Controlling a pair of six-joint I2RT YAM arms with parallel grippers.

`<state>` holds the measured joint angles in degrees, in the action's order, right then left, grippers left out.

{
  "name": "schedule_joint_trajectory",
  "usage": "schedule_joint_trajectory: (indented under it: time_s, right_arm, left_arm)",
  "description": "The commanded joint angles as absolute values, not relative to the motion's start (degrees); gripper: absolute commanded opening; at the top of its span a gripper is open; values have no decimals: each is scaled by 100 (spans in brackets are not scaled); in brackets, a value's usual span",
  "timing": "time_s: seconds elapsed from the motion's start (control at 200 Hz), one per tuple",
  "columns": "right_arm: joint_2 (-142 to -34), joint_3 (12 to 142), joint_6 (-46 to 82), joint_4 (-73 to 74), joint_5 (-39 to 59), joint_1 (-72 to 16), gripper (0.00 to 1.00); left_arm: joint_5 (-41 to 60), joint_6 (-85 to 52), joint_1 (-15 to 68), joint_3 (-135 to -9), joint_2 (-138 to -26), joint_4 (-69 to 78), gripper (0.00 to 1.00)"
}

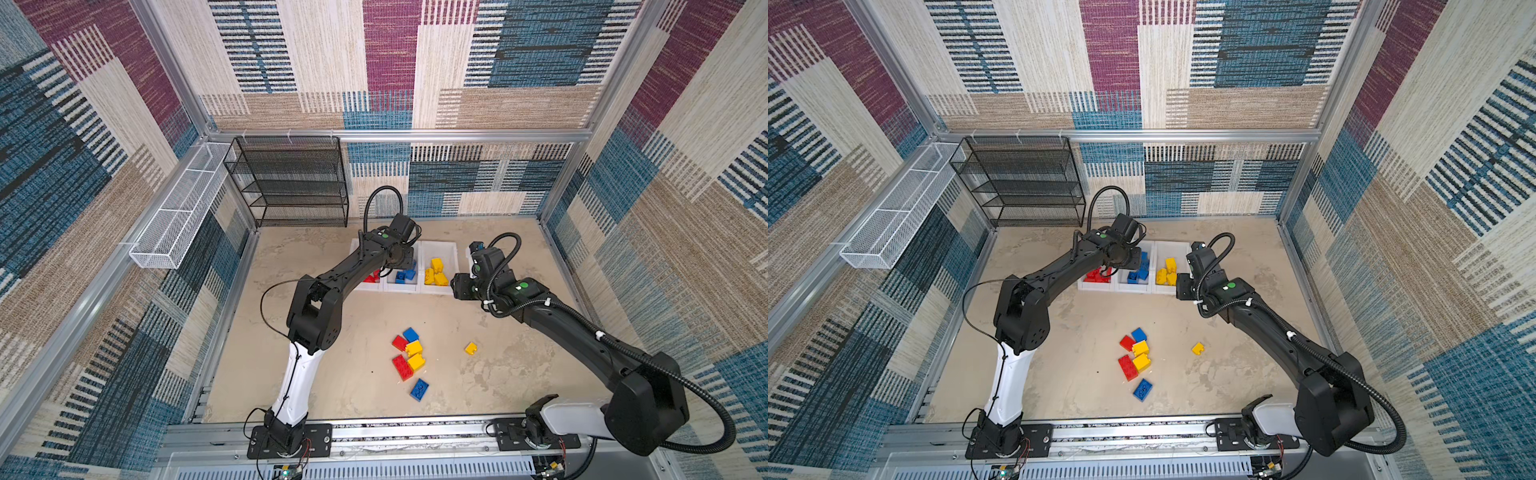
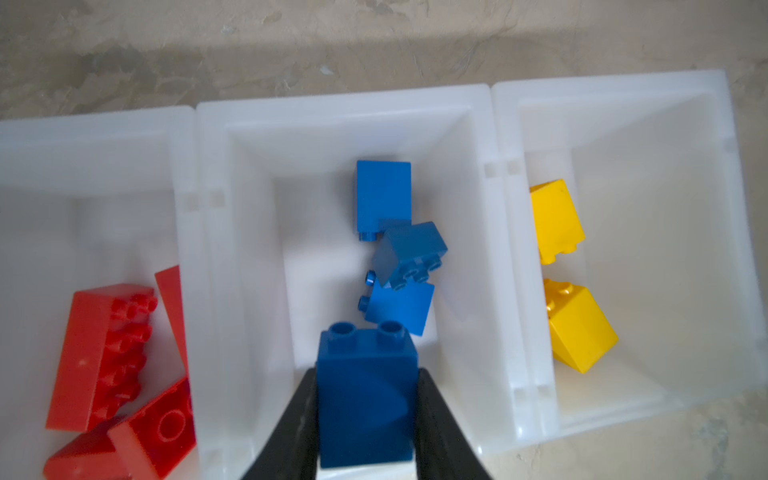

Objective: Sort the legos into containers by color
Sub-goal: 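Carry the blue brick into the middle bin and release it, then grasp a yellow brick at the pile with the right gripper while the left withdraws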

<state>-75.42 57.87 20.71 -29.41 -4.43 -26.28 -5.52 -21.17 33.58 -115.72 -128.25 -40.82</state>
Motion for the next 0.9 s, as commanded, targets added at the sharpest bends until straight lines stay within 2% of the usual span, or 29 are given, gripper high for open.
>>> schedule_joint_trajectory:
  time_s: [0.0, 0.16, 0.436, 0.896]
  right_arm:
    - [-7436, 5723, 2156, -2971, -398, -2637, 59]
    - [-7431, 5630, 2188, -2955, -388, -2637, 62]
    - [-7491, 5591, 2208, -2883, -292, -2637, 63]
    - [-7800, 5380, 2307, -2761, 199, -2723, 60]
  left_arm:
    - [-554, -1894, 3328, -11843, -12945, -4364, 41]
    - [-562, -1879, 3322, -11733, -12876, -4367, 53]
    - [-448, -1920, 3317, -11236, -12279, -4273, 57]
    - [-541, -2359, 3279, -7885, -9805, -3159, 58]
